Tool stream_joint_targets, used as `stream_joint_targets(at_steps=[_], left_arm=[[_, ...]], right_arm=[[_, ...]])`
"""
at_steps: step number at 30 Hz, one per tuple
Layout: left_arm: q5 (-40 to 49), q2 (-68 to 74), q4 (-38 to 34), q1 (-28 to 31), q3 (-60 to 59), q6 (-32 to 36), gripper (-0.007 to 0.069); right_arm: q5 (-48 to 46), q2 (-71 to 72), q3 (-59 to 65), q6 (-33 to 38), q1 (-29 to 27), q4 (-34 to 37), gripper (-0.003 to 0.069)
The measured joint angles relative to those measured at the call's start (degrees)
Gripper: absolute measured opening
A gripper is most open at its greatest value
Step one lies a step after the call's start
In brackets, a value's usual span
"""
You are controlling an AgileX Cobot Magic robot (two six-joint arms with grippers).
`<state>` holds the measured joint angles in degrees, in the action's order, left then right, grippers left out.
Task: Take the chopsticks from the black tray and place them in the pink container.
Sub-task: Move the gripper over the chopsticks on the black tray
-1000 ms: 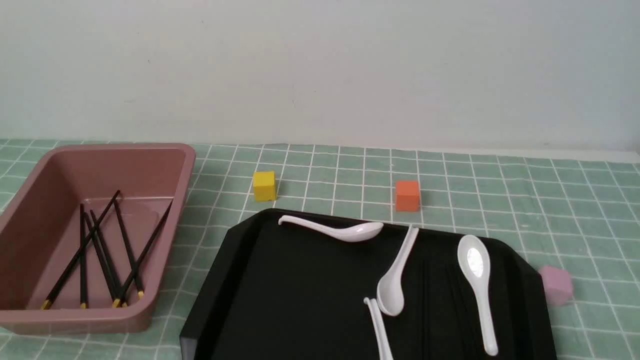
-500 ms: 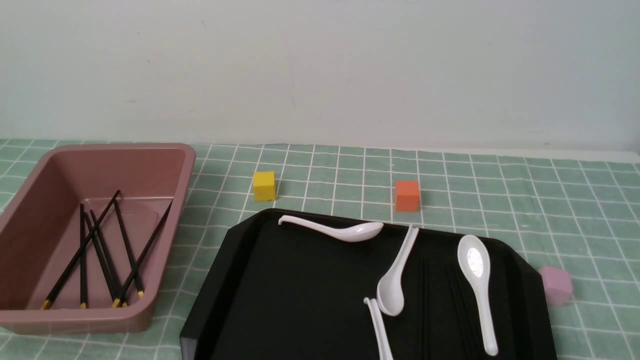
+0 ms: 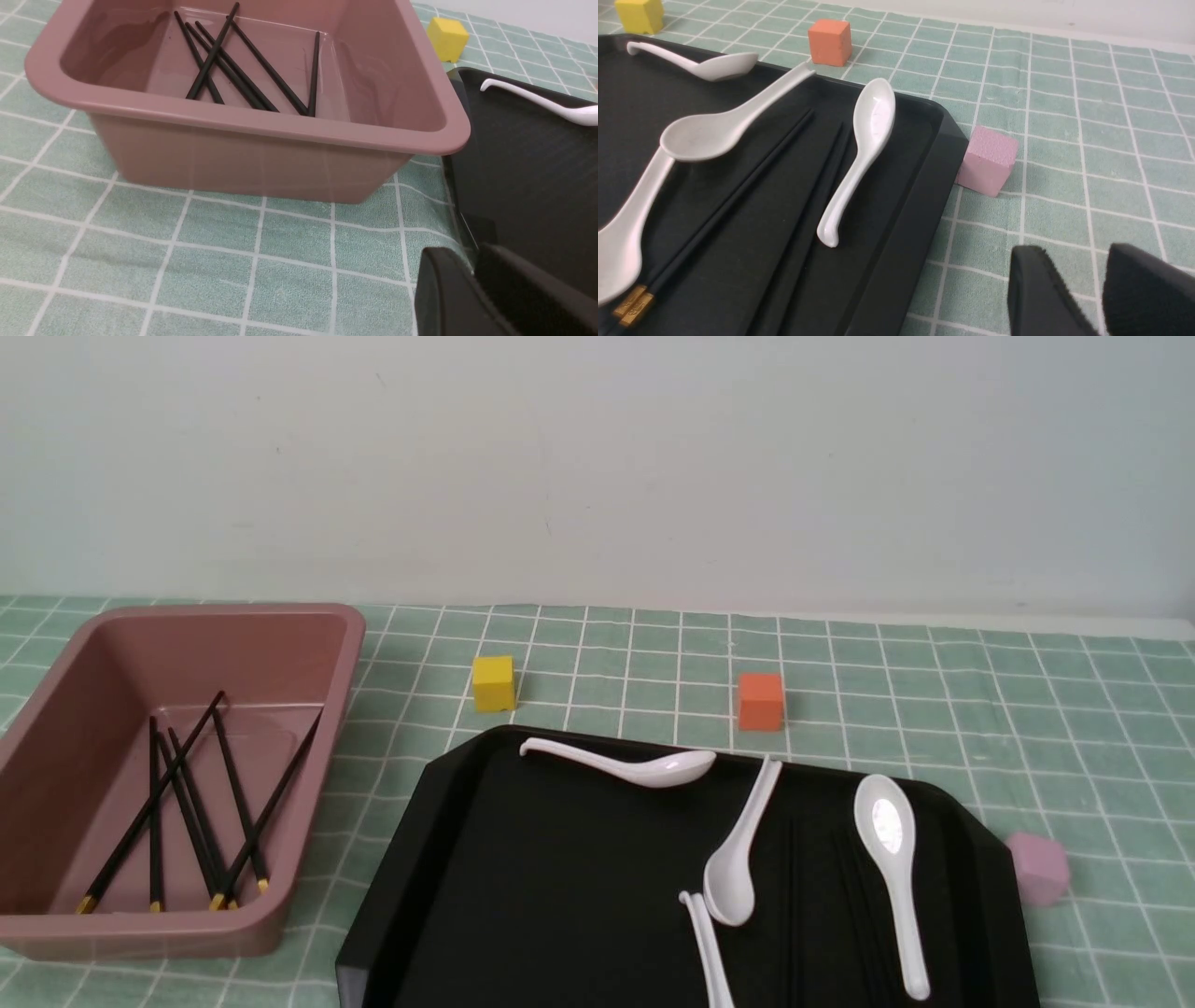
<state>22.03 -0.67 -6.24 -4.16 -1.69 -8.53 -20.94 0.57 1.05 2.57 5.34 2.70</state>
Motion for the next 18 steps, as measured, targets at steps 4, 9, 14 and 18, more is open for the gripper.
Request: stream_joint_targets(at_steps=[4,9,14,18], left_arm=[[0.00,0.00,0.00,0.00,0.00,0.00,0.0113],[0.00,0.00,0.00,0.00,0.00,0.00,0.0113],[0.00,0.00,0.00,0.00,0.00,0.00,0.0122],[0.00,0.00,0.00,0.00,0.00,0.00,0.0125]], right_arm=[[0.00,0.00,0.00,0.00,0.00,0.00,0.0240],[1.43,0.00,0.12,-1.93,0.00,3.13,0.0240],[7.48,0.00,0.32,-14.95,0.00,24.58,0.0240],[10.13,0.00,0.32,-19.59,0.00,35.56,0.0240]])
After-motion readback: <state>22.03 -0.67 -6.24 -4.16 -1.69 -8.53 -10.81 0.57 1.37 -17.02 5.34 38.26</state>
